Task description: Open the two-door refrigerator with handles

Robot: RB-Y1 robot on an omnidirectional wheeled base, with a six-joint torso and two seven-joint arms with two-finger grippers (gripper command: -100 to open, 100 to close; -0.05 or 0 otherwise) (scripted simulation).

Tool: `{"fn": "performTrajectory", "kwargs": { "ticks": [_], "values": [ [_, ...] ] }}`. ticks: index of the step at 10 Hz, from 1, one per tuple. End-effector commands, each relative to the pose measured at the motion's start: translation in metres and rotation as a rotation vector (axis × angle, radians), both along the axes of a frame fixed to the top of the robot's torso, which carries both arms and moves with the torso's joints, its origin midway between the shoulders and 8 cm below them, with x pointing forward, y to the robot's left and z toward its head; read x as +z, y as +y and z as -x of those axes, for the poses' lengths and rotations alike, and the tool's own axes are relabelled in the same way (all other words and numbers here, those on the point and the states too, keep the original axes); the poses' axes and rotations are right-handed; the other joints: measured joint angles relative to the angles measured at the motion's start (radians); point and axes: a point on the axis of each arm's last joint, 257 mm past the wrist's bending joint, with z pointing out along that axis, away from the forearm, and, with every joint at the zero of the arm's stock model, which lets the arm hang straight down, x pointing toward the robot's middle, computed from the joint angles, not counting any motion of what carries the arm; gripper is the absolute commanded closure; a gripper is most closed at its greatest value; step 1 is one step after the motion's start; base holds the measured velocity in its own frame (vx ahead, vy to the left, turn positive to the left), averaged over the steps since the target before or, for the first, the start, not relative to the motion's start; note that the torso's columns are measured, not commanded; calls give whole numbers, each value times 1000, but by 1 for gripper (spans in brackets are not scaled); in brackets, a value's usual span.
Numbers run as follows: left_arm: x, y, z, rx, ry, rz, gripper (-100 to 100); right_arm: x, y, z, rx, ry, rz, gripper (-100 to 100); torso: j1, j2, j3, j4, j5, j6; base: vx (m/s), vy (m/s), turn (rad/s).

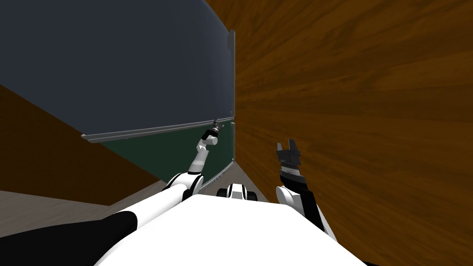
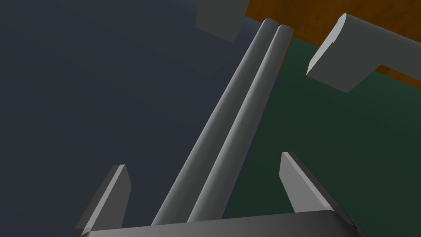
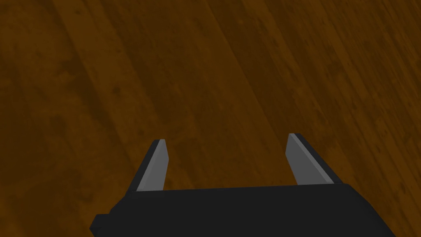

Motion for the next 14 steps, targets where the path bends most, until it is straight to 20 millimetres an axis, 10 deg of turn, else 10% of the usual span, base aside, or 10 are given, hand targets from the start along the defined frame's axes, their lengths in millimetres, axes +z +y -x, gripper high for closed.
{"fn": "performTrajectory", "kwargs": {
  "ticks": [1,14],
  "values": [
    [12,-7,-14,-18,22,20,-100,0,0,0,0,0,0,0,0,-1,0,0,0,0,24,-33,23],
    [38,-68,-80,-130,242,107,-100,0,0,0,0,0,0,0,-1,-1,0,0,0,0,30,-44,49]
  ]
}}
